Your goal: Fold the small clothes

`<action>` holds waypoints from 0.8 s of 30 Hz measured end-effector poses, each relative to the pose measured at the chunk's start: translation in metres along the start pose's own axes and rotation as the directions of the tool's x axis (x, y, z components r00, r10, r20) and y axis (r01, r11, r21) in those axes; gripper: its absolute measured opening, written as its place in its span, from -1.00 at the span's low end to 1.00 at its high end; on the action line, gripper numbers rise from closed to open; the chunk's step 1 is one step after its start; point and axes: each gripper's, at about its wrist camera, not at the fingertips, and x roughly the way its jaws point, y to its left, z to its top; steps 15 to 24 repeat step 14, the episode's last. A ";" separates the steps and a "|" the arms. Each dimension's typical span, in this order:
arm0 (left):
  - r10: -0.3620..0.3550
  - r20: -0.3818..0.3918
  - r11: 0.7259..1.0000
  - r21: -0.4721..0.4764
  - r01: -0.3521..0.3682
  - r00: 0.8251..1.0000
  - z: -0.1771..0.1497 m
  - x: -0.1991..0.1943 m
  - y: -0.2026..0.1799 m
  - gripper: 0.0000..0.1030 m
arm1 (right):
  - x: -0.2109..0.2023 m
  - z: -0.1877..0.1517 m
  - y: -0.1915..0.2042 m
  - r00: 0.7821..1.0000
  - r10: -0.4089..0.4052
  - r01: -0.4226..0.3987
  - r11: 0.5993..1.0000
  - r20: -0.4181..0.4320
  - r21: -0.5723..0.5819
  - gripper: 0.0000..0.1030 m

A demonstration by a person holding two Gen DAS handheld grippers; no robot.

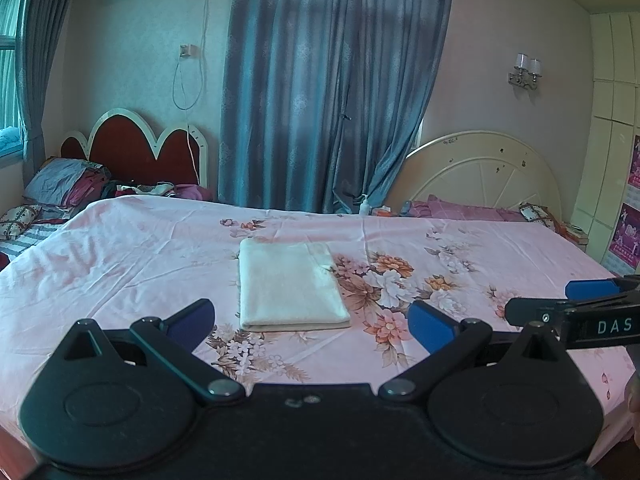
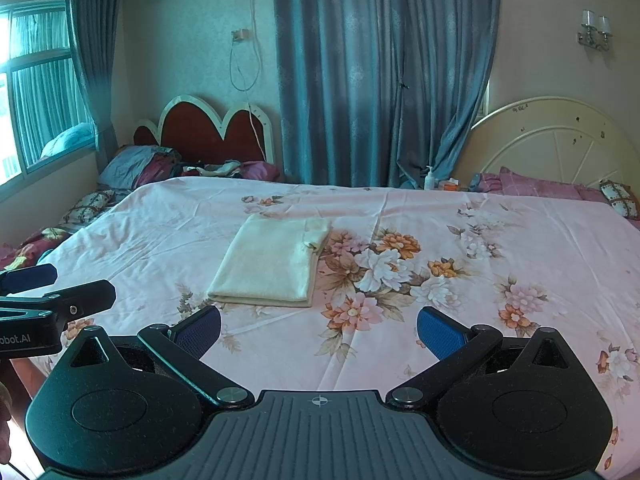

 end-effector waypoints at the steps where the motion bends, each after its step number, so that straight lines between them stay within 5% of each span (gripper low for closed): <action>1: -0.001 0.000 1.000 0.001 0.001 1.000 0.001 0.001 0.001 0.99 | 0.001 0.001 0.001 1.000 0.001 -0.001 1.000 0.000 -0.002 1.00; 24: 0.008 0.022 1.000 -0.013 -0.008 1.000 0.001 0.002 0.003 0.99 | 0.008 0.003 0.000 1.000 0.024 -0.024 1.000 0.001 -0.020 1.00</action>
